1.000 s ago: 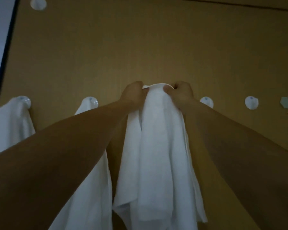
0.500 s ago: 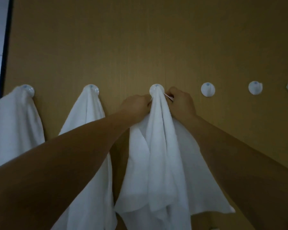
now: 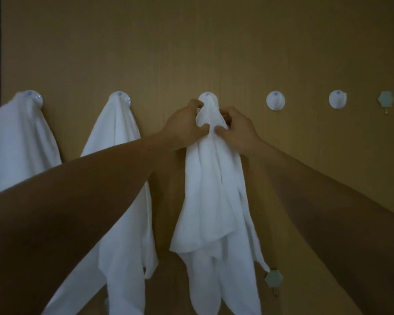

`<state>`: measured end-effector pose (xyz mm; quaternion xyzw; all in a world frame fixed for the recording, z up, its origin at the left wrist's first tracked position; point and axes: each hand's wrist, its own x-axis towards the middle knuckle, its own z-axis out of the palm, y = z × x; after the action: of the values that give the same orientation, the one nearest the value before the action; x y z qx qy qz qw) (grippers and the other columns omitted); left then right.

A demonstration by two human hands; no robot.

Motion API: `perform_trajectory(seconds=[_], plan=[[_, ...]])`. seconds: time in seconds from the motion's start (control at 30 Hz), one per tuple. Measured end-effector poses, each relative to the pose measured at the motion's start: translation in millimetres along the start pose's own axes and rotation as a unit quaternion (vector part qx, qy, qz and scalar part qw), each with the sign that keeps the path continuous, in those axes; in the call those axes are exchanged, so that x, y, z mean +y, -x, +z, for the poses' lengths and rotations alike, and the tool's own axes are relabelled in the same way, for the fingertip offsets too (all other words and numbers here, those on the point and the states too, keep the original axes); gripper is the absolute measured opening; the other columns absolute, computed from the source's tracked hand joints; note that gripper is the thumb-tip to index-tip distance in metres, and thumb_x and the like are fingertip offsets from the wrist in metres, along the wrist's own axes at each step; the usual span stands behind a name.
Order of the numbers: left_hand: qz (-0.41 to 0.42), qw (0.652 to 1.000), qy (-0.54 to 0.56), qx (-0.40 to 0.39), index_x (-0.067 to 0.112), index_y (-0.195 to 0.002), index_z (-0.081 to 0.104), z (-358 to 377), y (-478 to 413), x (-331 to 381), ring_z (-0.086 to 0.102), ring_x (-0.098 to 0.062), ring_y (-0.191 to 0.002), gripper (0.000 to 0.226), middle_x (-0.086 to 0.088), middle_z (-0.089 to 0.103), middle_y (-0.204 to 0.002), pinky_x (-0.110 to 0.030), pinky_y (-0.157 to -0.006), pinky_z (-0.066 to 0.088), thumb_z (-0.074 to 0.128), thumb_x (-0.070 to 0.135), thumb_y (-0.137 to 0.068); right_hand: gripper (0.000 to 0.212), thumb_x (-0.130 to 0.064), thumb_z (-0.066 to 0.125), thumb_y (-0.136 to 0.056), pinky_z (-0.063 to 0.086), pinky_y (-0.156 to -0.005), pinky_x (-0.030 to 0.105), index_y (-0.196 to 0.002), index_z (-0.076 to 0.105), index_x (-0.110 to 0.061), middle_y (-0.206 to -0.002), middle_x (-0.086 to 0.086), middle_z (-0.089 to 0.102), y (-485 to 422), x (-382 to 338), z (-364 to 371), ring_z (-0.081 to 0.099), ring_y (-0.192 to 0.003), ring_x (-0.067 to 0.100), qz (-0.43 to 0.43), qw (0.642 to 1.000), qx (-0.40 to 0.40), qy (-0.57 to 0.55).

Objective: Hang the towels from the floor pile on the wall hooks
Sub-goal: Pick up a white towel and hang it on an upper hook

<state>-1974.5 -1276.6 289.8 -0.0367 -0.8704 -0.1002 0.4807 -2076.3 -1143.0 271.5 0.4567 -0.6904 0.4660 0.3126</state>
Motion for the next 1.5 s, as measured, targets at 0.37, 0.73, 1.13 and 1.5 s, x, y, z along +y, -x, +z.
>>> perform_trajectory(seconds=[0.37,0.73,1.13,1.5], plan=[[-0.002,0.996,-0.081,0.045,0.02,-0.147,0.024,3.9,15.4,-11.1,0.052,-0.026,-0.113,0.059,-0.011,0.044,-0.137,-0.035,-0.089,0.044,0.045,0.018,-0.092,0.025,-0.027,0.054,-0.091,0.052,-0.08,0.038,-0.111,0.058,-0.013,-0.102,0.003,0.065,7.5,4.6,13.8,0.061,-0.089,0.021,0.028,0.995,0.062,0.068],[0.037,0.982,-0.187,-0.005,0.026,-0.15,0.015,4.8,26.2,-21.1,0.052,-0.027,-0.108,0.07,-0.012,0.043,-0.133,-0.038,-0.085,0.043,0.047,0.048,-0.092,0.047,-0.035,0.056,-0.089,0.049,-0.09,0.037,-0.131,0.048,-0.016,-0.124,0.006,0.057,8.5,12.7,18.5,0.057,-0.107,0.021,0.005,0.995,0.038,0.094],[-0.037,0.973,-0.218,-0.067,0.021,-0.152,-0.007,23.3,59.5,-1.4,0.011,-0.034,-0.144,0.073,-0.015,0.004,-0.159,-0.049,-0.115,0.016,0.028,0.053,-0.097,0.047,-0.035,0.044,-0.096,0.047,-0.097,0.042,-0.137,0.044,-0.013,-0.129,0.008,0.055,47.0,5.3,26.9,0.056,-0.114,0.024,0.044,0.997,-0.004,0.063],[-0.093,0.962,-0.232,-0.106,0.019,-0.152,-0.003,30.5,142.0,33.4,0.004,-0.031,-0.146,0.071,-0.009,-0.006,-0.16,-0.049,-0.116,0.014,0.032,0.046,-0.097,0.057,-0.039,0.037,-0.099,0.035,-0.109,0.044,-0.148,0.028,-0.013,-0.149,0.011,0.034,139.2,-3.7,8.3,0.038,-0.133,0.027,0.091,0.989,-0.06,0.099]])
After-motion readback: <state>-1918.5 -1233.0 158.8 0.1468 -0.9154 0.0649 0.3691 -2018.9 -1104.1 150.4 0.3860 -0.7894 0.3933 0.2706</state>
